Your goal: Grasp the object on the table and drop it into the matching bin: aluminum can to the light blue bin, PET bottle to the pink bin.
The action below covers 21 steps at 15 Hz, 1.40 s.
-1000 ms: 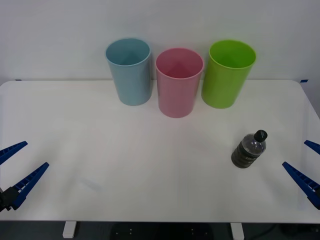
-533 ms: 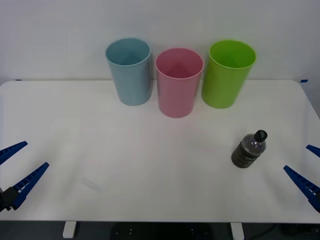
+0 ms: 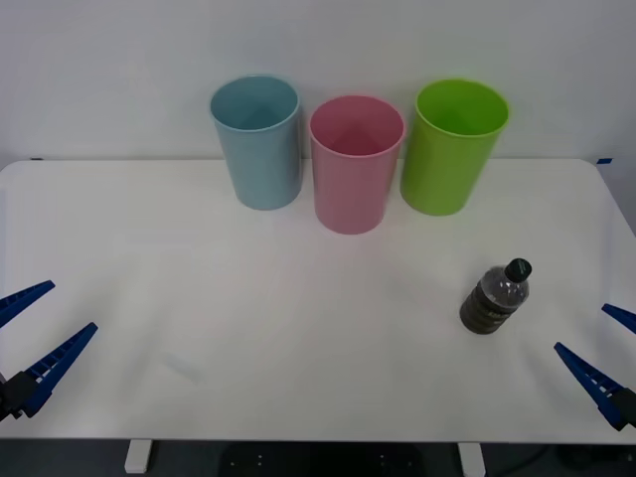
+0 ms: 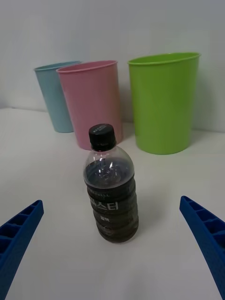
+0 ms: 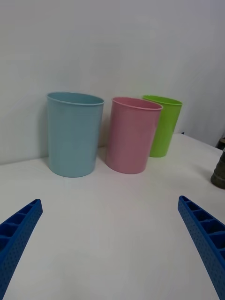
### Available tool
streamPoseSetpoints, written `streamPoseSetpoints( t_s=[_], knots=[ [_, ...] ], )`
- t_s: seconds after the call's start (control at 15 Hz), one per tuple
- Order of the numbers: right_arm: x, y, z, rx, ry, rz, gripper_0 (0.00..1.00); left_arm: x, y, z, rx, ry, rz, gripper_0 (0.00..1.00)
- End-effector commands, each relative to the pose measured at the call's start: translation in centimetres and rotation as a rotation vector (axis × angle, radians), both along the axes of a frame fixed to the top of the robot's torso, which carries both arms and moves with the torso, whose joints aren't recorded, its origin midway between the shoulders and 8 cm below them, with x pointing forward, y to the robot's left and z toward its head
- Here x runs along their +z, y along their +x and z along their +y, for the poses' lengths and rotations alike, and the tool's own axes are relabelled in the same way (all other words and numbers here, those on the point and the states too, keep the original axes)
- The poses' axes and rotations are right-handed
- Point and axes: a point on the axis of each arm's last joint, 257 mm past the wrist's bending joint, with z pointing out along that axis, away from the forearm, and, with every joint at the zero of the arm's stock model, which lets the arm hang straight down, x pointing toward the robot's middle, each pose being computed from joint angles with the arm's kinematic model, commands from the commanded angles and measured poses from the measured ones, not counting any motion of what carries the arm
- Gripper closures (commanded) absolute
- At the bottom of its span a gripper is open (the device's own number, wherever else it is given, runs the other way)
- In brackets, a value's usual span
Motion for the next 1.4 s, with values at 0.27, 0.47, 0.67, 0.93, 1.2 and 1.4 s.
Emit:
streamPoseSetpoints(
  t_s=[0.27,0.47,0.67,0.93,1.2,1.4],
  knots=[
    [-2.7,1.4,-0.2,-0.020,-0.054,-0.022,0.00,0.0,0.0,0.0,0.000,0.000,0.000,0.00],
    [-3.8,2.6,0.0,-0.024,-0.057,-0.024,0.00,0.0,0.0,0.0,0.000,0.000,0.000,0.00],
    [-4.6,3.7,0.8,-0.018,-0.035,-0.018,0.00,0.0,0.0,0.0,0.000,0.000,0.000,0.00],
    [-5.7,5.0,1.8,-0.021,-0.030,-0.006,0.00,0.0,0.0,0.0,0.000,0.000,0.000,0.00],
    [-6.2,6.2,3.0,-0.028,-0.036,-0.003,0.00,0.0,0.0,0.0,0.000,0.000,0.000,0.00],
    [-6.6,7.1,4.0,-0.036,-0.039,0.001,0.00,0.0,0.0,0.0,0.000,0.000,0.000,0.00]
  ],
)
